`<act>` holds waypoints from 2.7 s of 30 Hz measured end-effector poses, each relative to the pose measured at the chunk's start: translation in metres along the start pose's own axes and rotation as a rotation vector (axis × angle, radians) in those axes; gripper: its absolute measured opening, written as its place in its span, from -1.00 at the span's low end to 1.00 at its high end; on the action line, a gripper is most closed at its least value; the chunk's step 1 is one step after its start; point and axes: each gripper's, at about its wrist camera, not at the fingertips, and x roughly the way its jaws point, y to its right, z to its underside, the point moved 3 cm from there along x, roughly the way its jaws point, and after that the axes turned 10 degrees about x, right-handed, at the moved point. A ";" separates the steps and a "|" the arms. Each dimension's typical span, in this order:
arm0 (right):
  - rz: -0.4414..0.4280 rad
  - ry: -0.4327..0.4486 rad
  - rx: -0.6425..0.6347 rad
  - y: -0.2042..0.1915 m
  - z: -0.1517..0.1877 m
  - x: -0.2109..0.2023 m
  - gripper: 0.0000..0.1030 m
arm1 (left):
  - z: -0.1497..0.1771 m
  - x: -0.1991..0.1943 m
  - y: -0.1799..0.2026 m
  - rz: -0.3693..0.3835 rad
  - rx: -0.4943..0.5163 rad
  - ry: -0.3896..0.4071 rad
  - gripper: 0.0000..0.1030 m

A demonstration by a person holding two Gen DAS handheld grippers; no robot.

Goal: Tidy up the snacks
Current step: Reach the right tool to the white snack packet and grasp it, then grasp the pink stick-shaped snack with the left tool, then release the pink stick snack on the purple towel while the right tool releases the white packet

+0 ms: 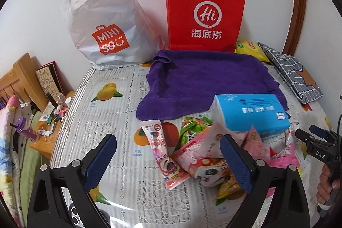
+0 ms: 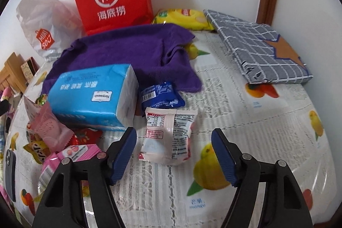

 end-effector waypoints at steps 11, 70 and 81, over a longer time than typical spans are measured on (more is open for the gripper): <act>-0.002 -0.062 0.013 0.000 0.000 0.033 0.29 | 0.001 0.023 -0.022 -0.004 -0.060 -0.032 0.89; -0.015 0.062 -0.021 -0.003 0.015 -0.057 -0.04 | 0.048 0.012 -0.034 0.121 -0.135 -0.130 -0.65; -0.073 0.119 -0.052 -0.021 0.020 -0.105 -0.04 | 0.031 -0.041 -0.006 0.175 -0.096 -0.040 -0.69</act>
